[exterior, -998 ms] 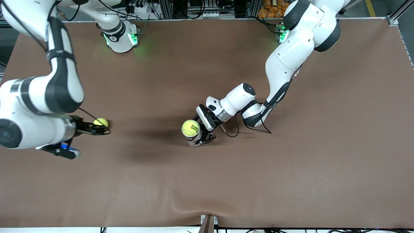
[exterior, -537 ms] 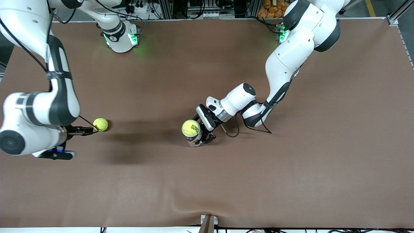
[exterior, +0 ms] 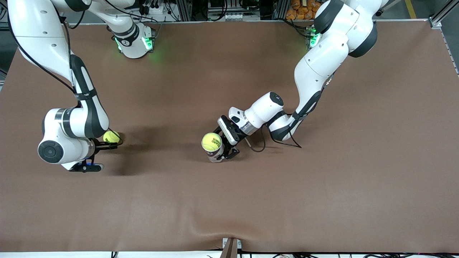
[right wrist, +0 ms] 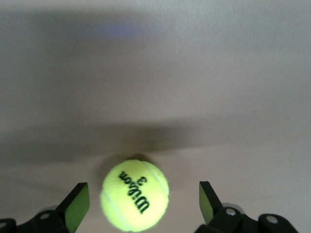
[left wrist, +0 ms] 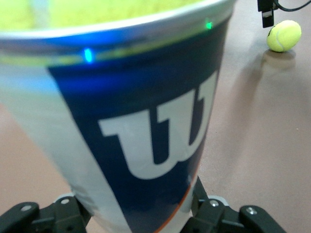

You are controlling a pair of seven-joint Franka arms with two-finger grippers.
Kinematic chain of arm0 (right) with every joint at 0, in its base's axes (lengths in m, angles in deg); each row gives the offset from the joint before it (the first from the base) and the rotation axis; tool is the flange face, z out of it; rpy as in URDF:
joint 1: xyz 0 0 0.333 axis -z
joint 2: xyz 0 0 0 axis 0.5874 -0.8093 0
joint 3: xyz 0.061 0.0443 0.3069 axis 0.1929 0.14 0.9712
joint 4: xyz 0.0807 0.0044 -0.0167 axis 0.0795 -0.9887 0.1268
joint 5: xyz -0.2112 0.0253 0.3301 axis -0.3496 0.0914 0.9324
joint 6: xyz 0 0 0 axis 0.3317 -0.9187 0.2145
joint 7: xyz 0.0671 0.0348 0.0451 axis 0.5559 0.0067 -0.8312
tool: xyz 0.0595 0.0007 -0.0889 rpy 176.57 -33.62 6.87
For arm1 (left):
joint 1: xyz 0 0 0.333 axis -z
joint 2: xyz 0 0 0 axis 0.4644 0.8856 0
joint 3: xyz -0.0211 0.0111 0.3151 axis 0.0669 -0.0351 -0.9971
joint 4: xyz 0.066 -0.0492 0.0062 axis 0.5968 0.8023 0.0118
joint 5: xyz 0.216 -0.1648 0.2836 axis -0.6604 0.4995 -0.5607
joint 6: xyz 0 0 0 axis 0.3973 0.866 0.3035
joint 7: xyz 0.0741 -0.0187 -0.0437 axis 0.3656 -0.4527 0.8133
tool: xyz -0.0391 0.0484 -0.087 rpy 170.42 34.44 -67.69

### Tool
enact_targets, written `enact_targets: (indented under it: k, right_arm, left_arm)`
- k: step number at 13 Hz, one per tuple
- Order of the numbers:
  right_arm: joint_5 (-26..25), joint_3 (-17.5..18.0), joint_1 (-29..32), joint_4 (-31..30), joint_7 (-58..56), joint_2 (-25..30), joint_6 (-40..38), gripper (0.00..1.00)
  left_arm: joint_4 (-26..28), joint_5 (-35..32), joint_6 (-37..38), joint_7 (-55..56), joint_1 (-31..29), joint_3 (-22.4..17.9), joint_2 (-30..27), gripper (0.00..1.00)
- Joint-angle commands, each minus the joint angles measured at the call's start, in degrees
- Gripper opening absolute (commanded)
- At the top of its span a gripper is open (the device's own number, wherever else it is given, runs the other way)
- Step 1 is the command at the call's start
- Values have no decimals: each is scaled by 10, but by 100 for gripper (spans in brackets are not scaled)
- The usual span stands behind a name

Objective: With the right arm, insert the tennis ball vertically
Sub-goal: 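Grasp the second tennis ball with the right gripper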

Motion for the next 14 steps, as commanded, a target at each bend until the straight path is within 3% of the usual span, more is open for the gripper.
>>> enact_targets:
  k: [1, 4, 14]
  right_arm:
    - [-7, 14, 16, -32, -10, 20, 5, 100]
    - [37, 14, 12, -40, -7, 29, 4, 100]
    - [37, 14, 17, -59, -4, 17, -1, 100]
  left_arm:
    - [-1, -2, -14, -2, 0, -1, 3, 78]
    - [-1, -2, -15, -2, 0, -1, 3, 78]
    - [-1, -2, -14, -2, 1, -2, 3, 78]
